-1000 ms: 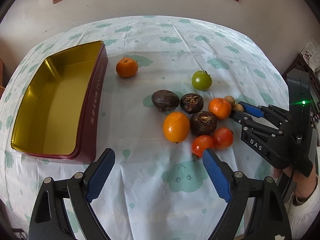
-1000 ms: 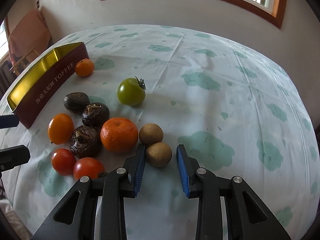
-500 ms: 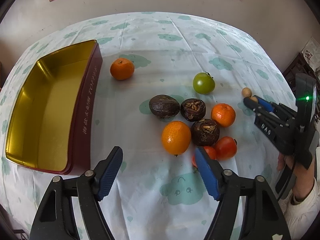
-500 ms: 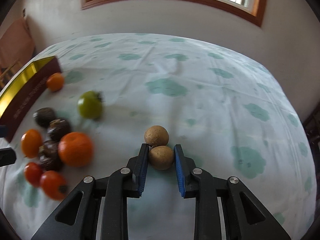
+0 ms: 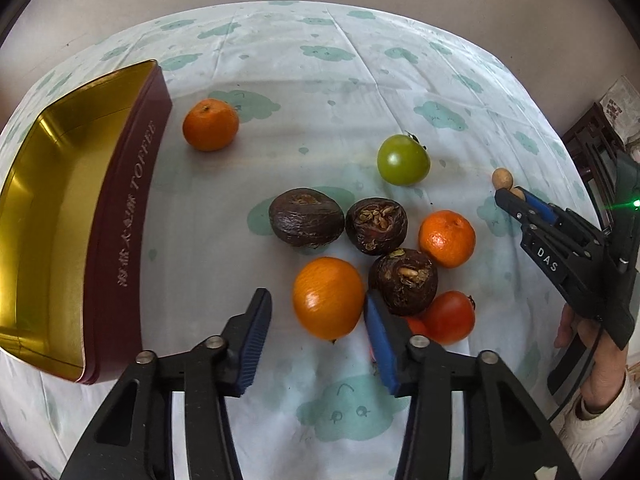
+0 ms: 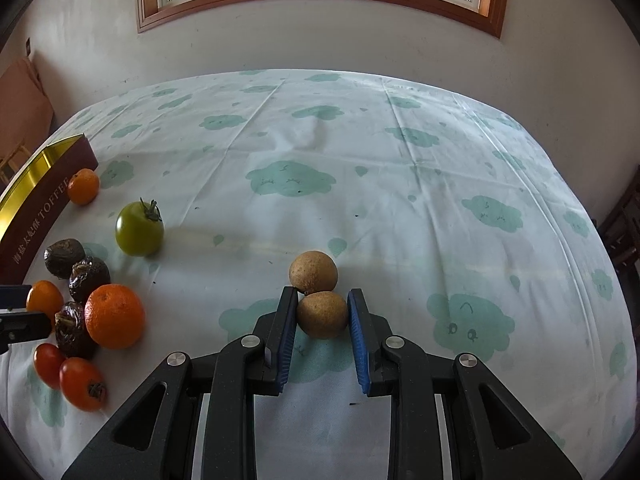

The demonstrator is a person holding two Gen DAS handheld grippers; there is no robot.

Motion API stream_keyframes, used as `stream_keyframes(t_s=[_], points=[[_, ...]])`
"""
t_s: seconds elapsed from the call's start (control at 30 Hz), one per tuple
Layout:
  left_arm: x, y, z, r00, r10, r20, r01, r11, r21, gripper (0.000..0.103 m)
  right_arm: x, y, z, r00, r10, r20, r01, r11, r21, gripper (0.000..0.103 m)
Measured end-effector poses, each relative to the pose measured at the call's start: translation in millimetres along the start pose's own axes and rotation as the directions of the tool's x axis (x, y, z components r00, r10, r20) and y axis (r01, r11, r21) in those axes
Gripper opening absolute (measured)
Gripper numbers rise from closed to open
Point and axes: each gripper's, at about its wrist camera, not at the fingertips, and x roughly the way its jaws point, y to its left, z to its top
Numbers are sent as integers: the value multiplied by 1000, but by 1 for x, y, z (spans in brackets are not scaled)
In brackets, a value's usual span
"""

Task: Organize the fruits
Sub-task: 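Grasp the mandarin with the left gripper while the right gripper holds the tan fruits, then carry the mandarin over the tin and open the left gripper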

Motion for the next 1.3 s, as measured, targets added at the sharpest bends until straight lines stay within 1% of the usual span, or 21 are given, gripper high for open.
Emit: stream_keyframes(t_s=[0.07,0.1,0.13,0.33,0.53,0.67,0.73,0.8,0.93,1.1,1.3], points=[[4,0,1,1000,-7,-14,7,1000,-3,35,0,-1,0,1000,-1,1,1,1000,-1,26],[4,1,1,1000,-6,-9,6,1000,-4,35,0,-1,0,1000,-1,1,1,1000,0,26],[4,1,1,1000,-6,-7,6,1000,-3,31,0,-1,0,1000,0,0,0,1000,0,26],[2,5,0,1000,-17,-8,17,1000,-16,30,0,0,0,1000,-1,1,1,1000,0,26],[-22,6,2,998,-40,39,40,999,5,30,0,-1,0,1000,-4,1,4,1000,-3,26],[-46,18,8,995,-27,95,27,1000,8,30,0,0,0,1000,-5,0,5,1000,-3,26],[-56,30,12,993,-7,121,7,1000,-3,30,0,0,0,1000,-6,1,6,1000,-4,26],[-66,49,16,988,29,149,-25,999,-24,30,0,0,0,1000,-5,1,5,1000,-4,26],[-74,93,22,981,110,161,-96,991,-90,30,0,0,0,1000,-6,0,6,1000,-4,26],[-72,146,20,970,206,129,-183,968,-175,30,0,0,0,1000,-5,0,5,1000,-3,26],[-63,187,11,965,247,82,-222,944,-243,30,0,0,0,1000,-5,-1,5,1000,-4,26]])
